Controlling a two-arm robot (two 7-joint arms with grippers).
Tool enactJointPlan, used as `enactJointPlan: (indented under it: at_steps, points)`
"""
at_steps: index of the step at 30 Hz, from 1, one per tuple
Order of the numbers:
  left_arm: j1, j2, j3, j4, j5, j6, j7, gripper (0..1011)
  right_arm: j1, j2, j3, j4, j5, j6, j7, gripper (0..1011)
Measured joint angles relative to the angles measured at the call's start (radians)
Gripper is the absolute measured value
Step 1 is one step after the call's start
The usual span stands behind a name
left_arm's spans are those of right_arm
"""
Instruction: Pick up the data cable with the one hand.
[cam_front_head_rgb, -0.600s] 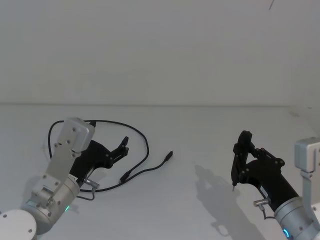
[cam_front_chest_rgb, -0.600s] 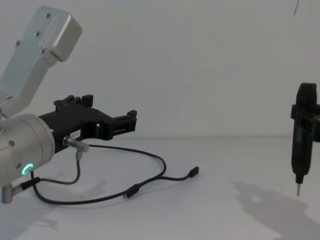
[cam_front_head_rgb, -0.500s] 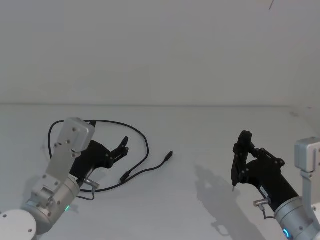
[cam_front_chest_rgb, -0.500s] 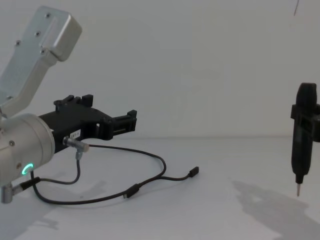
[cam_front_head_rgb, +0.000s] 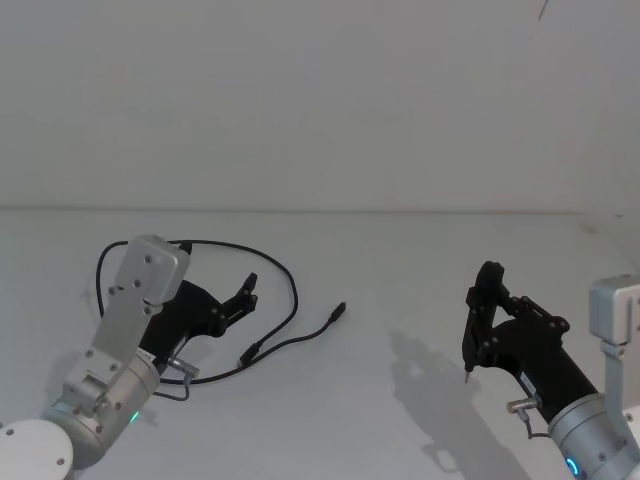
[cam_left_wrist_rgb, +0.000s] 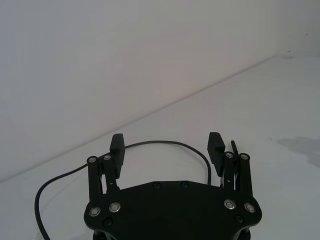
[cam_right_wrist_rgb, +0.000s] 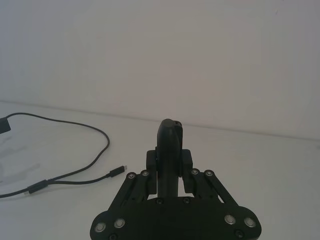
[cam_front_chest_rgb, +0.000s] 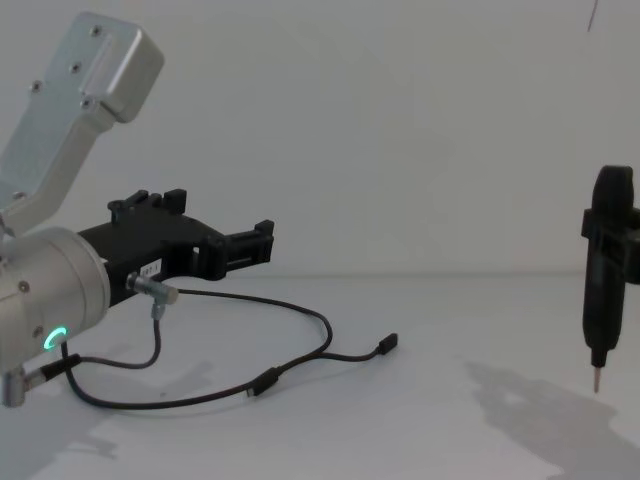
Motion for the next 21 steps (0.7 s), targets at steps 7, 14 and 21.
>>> enactJointPlan:
  at_steps: [7,14,21]
  points:
    - [0.003,0.006,-0.013,0.000,-0.009,-0.002,-0.010,1001,0.000,0.000,0.000,0.000,0.000,0.000,0.000,279]
    - [0.005,0.023,-0.031,0.001,-0.040,0.008,-0.050,1001,0.000,0.000,0.000,0.000,0.000,0.000,0.000,279]
    - [-0.002,0.050,-0.039,0.011,-0.081,0.045,-0.125,1001,0.000,0.000,0.000,0.000,0.000,0.000,0.000,279]
